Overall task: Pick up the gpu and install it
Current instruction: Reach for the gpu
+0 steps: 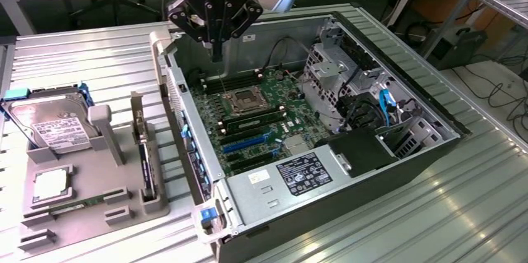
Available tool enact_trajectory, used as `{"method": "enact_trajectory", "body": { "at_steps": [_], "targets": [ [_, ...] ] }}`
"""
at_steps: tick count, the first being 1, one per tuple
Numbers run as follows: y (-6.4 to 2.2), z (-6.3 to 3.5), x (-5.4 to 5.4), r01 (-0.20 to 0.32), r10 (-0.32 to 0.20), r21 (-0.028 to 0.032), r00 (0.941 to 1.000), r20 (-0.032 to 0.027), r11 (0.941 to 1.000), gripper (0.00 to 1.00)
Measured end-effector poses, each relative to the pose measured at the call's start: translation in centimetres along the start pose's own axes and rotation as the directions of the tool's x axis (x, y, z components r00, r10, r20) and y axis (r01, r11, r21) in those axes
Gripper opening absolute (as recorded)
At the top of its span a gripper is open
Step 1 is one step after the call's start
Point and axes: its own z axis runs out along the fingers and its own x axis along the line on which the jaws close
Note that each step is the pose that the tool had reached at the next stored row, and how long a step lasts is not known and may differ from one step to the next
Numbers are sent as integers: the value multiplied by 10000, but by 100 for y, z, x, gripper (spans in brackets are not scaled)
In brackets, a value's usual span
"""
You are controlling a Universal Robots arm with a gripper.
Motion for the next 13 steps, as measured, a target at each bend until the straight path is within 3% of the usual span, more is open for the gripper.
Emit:
{"method": "enact_trajectory", "body": {
  "at_steps": [13],
  "targets": [
    [-3, -1, 43, -1, 1, 0, 10000, 0, 10000, 11]
  ]
}}
